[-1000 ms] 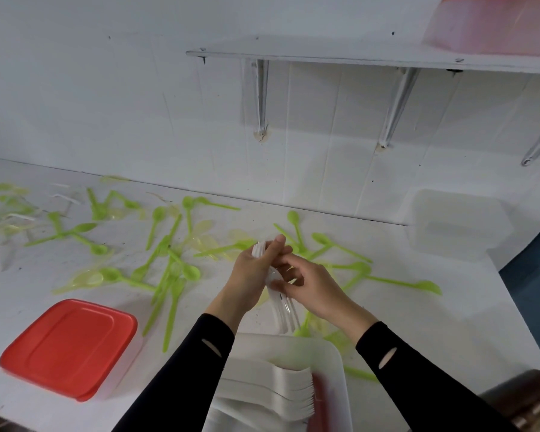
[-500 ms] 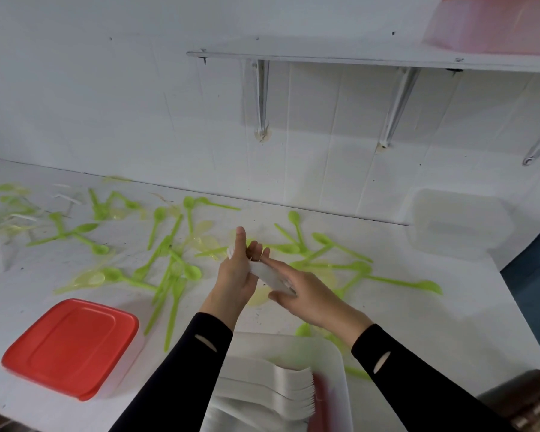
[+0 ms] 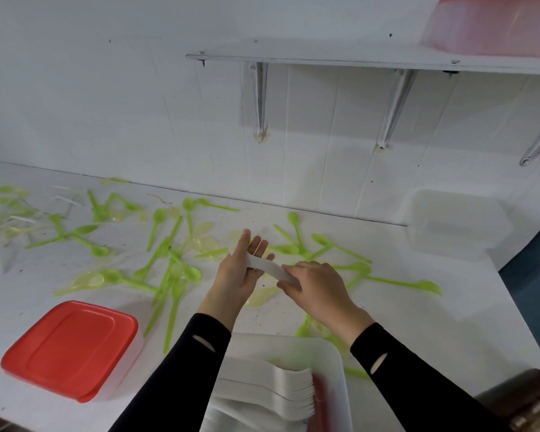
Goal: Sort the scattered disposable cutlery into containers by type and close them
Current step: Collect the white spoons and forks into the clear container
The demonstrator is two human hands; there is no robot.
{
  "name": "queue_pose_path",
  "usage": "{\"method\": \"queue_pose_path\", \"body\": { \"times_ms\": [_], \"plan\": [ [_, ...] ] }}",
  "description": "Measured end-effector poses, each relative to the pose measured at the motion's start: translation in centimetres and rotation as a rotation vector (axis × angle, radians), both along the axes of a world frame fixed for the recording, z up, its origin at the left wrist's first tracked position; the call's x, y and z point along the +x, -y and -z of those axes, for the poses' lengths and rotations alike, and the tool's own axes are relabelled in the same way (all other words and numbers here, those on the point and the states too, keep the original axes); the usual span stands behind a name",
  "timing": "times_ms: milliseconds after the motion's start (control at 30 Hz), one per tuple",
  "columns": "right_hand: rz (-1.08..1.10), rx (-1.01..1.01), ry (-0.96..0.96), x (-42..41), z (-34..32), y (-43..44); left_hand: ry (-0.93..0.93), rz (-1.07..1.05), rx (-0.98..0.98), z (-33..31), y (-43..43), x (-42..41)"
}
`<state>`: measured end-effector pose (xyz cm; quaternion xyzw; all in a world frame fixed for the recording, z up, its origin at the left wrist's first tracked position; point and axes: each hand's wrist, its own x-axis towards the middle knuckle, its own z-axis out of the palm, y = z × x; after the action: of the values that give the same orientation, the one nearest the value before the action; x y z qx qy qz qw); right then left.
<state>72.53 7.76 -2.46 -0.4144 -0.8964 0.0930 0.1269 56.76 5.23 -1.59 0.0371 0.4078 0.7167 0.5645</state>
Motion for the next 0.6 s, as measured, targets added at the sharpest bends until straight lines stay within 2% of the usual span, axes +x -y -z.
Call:
{"method": "queue_pose_path", "body": {
  "times_ms": [167,267,333,433,600],
  "plan": [
    [0.083,-0.090,-0.046,0.6,-0.3,-0.5,-0.115,0.203,0.076,-0.3,0.4,0.7],
    [0.142,-0.257,-0.172,0.8,-0.5,-0.9,-0.210,0.291,0.111,-0.1,0.6,1.2],
    [0.136,-0.291,-0.225,0.8,-0.7,-0.9,-0.250,0.310,0.118,-0.1,0.8,1.5],
    [0.114,-0.291,-0.258,0.8,-1.1,-0.8,-0.292,0.224,0.125,-0.3,0.8,1.8],
    [0.137,-0.485,-0.457,0.4,-2.0,-0.5,-0.305,-0.019,0.233,-2.2,1.3,0.6]
  ]
}}
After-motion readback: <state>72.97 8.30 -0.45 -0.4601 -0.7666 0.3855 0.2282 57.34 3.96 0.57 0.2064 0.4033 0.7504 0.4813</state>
